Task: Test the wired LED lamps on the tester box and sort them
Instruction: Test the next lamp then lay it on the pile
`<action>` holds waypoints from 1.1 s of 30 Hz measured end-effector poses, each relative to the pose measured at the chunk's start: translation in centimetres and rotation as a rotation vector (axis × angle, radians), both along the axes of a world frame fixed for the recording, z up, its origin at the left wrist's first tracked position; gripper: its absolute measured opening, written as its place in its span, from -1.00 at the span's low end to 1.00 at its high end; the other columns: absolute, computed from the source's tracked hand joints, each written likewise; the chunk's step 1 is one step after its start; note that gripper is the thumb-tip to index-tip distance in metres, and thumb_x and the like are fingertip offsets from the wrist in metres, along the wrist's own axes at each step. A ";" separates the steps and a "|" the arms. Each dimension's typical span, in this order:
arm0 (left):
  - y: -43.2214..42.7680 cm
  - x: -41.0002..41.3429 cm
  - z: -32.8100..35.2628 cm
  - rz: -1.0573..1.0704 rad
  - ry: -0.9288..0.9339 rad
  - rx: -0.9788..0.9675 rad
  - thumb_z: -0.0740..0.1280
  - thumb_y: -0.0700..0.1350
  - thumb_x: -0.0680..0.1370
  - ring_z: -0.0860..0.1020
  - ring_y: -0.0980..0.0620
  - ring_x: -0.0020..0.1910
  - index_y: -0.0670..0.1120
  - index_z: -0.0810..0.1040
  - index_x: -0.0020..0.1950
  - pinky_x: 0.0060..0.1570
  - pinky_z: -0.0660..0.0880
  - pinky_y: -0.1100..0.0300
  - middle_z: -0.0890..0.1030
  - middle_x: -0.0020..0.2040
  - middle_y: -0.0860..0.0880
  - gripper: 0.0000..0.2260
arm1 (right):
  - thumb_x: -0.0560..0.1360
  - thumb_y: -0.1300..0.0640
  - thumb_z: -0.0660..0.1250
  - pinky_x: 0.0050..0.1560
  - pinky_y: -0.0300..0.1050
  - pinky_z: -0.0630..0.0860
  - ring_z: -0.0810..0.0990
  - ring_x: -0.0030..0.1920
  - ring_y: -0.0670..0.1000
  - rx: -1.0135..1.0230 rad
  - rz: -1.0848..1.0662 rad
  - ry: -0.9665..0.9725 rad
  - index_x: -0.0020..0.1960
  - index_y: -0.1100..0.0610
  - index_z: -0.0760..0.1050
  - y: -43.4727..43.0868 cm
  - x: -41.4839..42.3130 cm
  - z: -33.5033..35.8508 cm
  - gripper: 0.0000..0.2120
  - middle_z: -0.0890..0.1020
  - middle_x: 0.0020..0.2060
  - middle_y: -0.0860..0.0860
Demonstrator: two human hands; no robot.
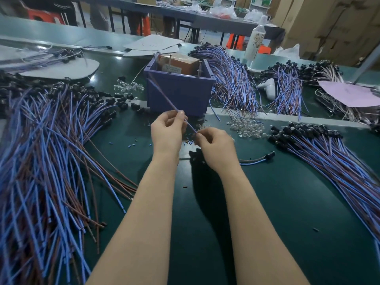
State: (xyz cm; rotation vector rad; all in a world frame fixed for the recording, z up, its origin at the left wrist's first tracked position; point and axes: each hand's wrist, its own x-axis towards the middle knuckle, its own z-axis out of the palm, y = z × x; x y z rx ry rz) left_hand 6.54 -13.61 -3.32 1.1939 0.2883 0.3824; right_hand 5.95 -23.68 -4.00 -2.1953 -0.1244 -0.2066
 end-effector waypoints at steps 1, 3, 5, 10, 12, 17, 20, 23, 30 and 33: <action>0.2 0.0 0.1 0.036 -0.022 -0.057 0.30 -0.23 0.57 0.52 0.21 -0.36 -0.12 0.52 -0.12 -0.23 0.52 0.38 0.58 -0.27 -0.01 -0.92 | 0.55 0.17 0.25 0.08 -0.09 0.48 0.60 0.00 0.05 -0.015 -0.006 -0.012 0.03 0.16 0.60 0.0 -0.1 0.0 -0.83 0.67 -0.08 0.08; 0.3 0.1 0.1 0.049 -0.051 -0.131 0.29 -0.22 0.58 0.54 0.24 -0.36 -0.10 0.52 -0.14 -0.20 0.54 0.39 0.59 -0.25 -0.01 -0.89 | 0.55 0.18 0.25 0.06 -0.08 0.49 0.61 -0.03 0.05 -0.005 -0.025 -0.058 0.02 0.16 0.58 0.2 -0.2 0.0 -0.86 0.67 -0.10 0.07; 0.0 0.0 0.1 -0.010 -0.047 -0.098 0.29 -0.23 0.58 0.53 0.24 -0.36 -0.09 0.52 -0.13 -0.21 0.53 0.37 0.59 -0.25 0.00 -0.89 | 0.55 0.19 0.25 0.05 -0.04 0.50 0.62 -0.05 0.07 0.018 -0.038 -0.089 0.01 0.15 0.56 0.4 -0.3 0.1 -0.87 0.67 -0.13 0.06; -0.7 0.1 -0.7 -0.102 0.027 0.036 0.24 -0.25 0.60 0.53 0.21 -0.40 -0.12 0.49 -0.11 -0.34 0.53 0.38 0.59 -0.27 -0.01 -0.89 | 0.57 0.18 0.23 0.03 -0.04 0.49 0.63 -0.07 0.08 0.121 -0.115 -0.094 -0.04 0.17 0.55 0.6 -0.4 -0.3 -0.87 0.67 -0.16 0.07; -0.8 0.2 -0.9 -0.084 0.058 0.074 0.20 -0.22 0.62 0.54 0.24 -0.42 -0.15 0.46 -0.03 -0.32 0.53 0.38 0.60 -0.27 0.00 -0.92 | 0.58 0.17 0.21 -0.01 -0.13 0.45 0.60 -0.06 0.08 0.165 -0.191 -0.107 -0.03 0.17 0.53 0.7 -0.2 -0.5 -0.87 0.66 -0.14 0.08; -0.8 0.4 -1.3 -0.028 0.049 0.269 0.19 -0.20 0.62 0.51 0.26 -0.48 -0.16 0.45 0.01 -0.27 0.50 0.31 0.60 -0.31 0.02 -0.93 | 0.59 0.22 0.16 -0.06 -0.07 0.46 0.59 -0.14 0.08 0.246 -0.287 -0.174 0.01 0.14 0.39 1.0 -0.3 -0.5 -0.95 0.66 -0.19 0.09; -0.7 0.4 -1.5 -0.012 0.030 0.310 0.20 -0.19 0.61 0.51 0.19 -0.44 -0.16 0.47 -0.01 -0.20 0.52 0.21 0.60 -0.32 0.03 -0.92 | 0.58 0.22 0.15 -0.05 0.00 0.47 0.58 -0.11 0.13 0.199 -0.292 -0.181 0.04 0.19 0.39 1.1 -0.4 -0.6 -0.91 0.65 -0.17 0.13; -0.7 0.4 -1.7 -0.019 0.009 0.354 0.21 -0.20 0.60 0.50 0.20 -0.46 -0.15 0.49 -0.01 -0.15 0.53 0.15 0.60 -0.32 0.03 -0.91 | 0.55 0.21 0.16 -0.11 -0.07 0.39 0.54 -0.10 0.12 0.138 -0.299 -0.149 0.03 0.19 0.41 1.0 -0.4 -0.7 -0.90 0.59 -0.19 0.07; -0.7 0.5 -1.9 -0.028 0.004 0.369 0.21 -0.19 0.60 0.50 0.17 -0.42 -0.10 0.51 -0.03 -0.11 0.53 0.10 0.60 -0.32 0.04 -0.91 | 0.52 0.21 0.18 -0.04 0.01 0.48 0.56 -0.09 0.16 0.121 -0.319 -0.059 -0.01 0.20 0.40 0.9 -0.3 -0.7 -0.92 0.62 -0.17 0.13; -0.7 0.6 -2.0 -0.034 0.007 0.367 0.21 -0.19 0.60 0.51 0.13 -0.40 -0.11 0.52 -0.01 -0.10 0.53 0.10 0.60 -0.31 0.04 -0.90 | 0.51 0.21 0.19 -0.09 -0.04 0.44 0.55 -0.11 0.14 0.125 -0.327 -0.050 -0.05 0.17 0.38 0.8 -0.2 -0.7 -0.96 0.59 -0.20 0.10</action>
